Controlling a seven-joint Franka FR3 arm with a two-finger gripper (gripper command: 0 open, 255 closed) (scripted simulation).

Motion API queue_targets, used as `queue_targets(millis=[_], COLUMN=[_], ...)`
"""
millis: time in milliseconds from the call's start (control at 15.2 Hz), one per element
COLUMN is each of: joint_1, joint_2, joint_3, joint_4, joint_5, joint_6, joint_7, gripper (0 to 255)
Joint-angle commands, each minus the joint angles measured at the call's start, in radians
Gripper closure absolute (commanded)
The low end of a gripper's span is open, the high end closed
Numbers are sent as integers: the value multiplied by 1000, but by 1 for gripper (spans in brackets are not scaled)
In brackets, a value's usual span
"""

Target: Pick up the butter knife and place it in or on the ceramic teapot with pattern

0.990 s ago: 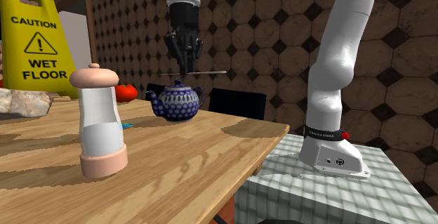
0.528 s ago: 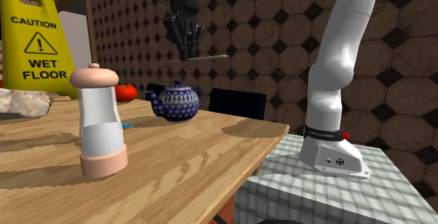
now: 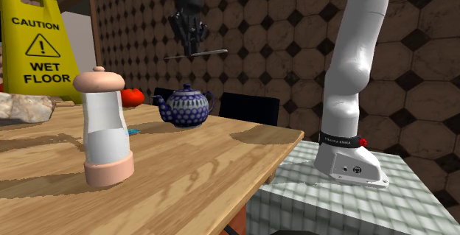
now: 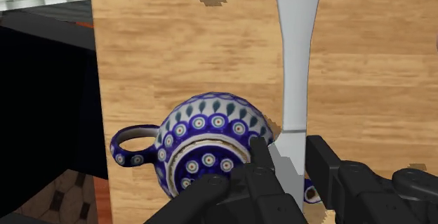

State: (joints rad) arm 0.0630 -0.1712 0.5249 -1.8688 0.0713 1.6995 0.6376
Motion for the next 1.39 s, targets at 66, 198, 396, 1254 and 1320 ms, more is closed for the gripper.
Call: queue_targets(millis=[66,198,396,1254,1320], joint_1=[-29,-47,-72,-72,-72], joint_2=[51,86,145,145,147], joint_3=[-29,-47,-71,-70,-70], joint_4=[41,81,150,-25,-37], joint_5=[-30,-49,-78,-78,-79], joint_6=[2,-6,-22,153,166], joint_7=[-52,-83,-126,-124,-123], gripper=[255,255,255,255,255])
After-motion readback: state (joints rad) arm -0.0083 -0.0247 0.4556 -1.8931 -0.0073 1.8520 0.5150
